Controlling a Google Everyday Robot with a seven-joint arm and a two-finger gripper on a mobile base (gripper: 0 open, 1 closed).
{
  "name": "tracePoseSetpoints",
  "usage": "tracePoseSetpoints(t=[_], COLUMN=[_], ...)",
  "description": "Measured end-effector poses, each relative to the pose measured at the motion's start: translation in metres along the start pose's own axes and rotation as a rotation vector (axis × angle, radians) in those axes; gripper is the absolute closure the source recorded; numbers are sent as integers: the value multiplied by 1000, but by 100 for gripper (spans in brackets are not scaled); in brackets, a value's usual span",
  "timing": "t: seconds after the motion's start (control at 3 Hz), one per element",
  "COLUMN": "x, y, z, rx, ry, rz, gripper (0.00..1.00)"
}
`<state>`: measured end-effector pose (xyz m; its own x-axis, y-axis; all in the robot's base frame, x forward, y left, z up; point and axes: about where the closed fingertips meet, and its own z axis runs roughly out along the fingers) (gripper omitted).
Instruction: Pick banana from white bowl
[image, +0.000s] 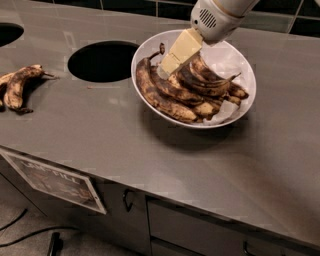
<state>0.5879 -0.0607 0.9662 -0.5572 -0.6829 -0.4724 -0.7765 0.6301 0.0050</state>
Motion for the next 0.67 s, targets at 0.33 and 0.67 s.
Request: tracePoseSetpoints(t=[0.33, 0.67], x=[3, 1], y=[-7, -6], z=[11, 15], rx=[36, 34], ry=[1, -6], rz=[88, 97], gripper=[0, 0])
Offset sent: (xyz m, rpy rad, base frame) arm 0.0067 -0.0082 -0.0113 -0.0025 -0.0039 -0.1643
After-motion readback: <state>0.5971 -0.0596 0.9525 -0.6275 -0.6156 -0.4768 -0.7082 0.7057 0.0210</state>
